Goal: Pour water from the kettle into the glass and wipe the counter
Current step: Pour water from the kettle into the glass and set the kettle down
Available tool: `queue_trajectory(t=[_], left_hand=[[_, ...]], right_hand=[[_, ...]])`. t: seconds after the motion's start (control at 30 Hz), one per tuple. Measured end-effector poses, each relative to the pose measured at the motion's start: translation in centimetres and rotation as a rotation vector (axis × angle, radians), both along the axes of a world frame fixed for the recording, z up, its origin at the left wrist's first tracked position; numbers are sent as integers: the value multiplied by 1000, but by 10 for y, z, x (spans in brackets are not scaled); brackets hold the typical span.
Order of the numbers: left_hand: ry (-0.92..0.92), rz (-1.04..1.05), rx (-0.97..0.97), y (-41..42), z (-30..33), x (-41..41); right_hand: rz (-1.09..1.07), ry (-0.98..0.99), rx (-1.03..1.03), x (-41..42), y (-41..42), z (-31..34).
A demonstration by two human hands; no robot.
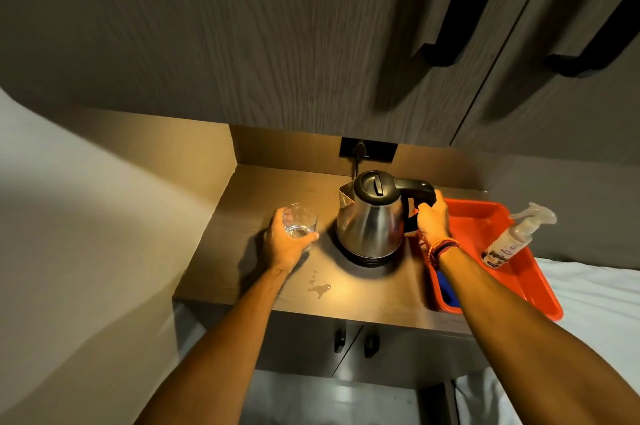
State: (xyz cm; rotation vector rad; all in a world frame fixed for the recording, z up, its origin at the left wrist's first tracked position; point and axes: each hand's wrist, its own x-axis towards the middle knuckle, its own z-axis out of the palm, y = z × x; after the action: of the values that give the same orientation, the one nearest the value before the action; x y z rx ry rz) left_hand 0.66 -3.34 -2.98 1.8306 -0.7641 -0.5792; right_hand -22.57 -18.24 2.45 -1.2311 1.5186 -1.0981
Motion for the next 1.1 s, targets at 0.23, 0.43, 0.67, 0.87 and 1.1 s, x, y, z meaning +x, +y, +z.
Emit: queue_trajectory(t=[0.23,0.43,0.67,0.87,1.1], left_hand=[[-69,-29,-24,5,12,15],[-129,-36,1,20,7,27],[-148,-45,31,29,8,32],[-135,-54,32,32,8,34],[-159,-91,32,38,8,36]], right_hand=[[134,188,-218,33,2,43],[247,391,-391,67,19,65],[289,630,-593,94,34,75],[308,755,-657,104,42,78],[344,811,-765,117,52,85]])
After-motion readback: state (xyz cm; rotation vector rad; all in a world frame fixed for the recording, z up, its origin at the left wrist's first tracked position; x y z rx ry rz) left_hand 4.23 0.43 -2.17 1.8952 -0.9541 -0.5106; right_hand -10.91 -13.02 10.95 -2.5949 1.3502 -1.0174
